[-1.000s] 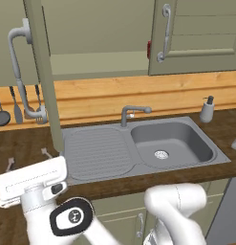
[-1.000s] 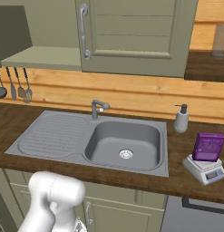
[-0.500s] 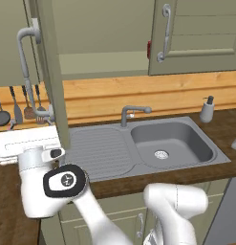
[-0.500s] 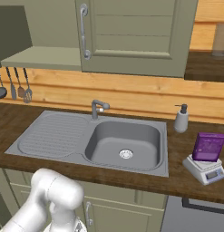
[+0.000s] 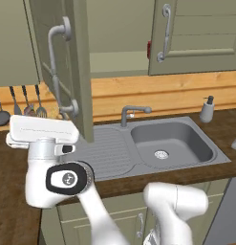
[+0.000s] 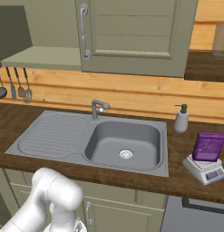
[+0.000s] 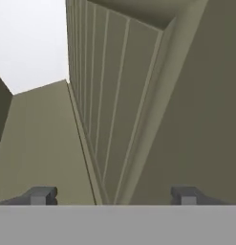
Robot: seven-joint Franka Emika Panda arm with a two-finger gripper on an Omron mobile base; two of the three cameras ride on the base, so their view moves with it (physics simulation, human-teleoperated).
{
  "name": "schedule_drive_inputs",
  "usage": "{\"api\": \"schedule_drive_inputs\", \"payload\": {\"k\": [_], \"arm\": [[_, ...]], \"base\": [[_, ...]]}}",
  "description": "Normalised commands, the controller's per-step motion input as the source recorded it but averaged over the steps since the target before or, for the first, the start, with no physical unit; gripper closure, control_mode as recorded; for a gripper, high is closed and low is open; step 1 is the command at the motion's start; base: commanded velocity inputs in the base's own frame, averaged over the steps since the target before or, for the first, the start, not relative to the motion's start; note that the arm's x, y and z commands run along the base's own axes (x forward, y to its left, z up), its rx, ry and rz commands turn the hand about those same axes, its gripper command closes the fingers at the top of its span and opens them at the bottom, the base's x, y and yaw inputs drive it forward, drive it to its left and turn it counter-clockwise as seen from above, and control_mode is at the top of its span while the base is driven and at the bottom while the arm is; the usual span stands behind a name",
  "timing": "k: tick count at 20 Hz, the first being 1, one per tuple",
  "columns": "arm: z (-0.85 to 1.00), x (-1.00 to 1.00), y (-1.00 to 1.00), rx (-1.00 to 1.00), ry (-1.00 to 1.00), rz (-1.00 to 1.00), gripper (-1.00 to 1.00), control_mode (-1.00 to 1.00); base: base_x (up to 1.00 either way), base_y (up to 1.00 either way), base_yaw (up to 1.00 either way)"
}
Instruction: Pick the cereal and place it on the digital scale for weighing, and close the cabinet.
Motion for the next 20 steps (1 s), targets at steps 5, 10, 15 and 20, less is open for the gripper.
{"api": "schedule_drive_inputs", "payload": {"k": [5, 10, 15, 20], "arm": [[1.00, 0.00, -1.00, 0.20, -0.10, 0.00, -1.00, -1.00], [0.94, 0.31, -1.00, 0.23, -0.02, 0.00, -1.00, -1.00], [0.80, 0.59, -1.00, 0.28, 0.00, 0.00, -1.00, -1.00], [0.44, 0.83, -1.00, 0.34, 0.00, 0.03, -1.00, -1.00]], "base": [[0.00, 0.00, 0.00], [0.00, 0.00, 0.00], [0.00, 0.00, 0.00], [0.00, 0.00, 0.00]]}}
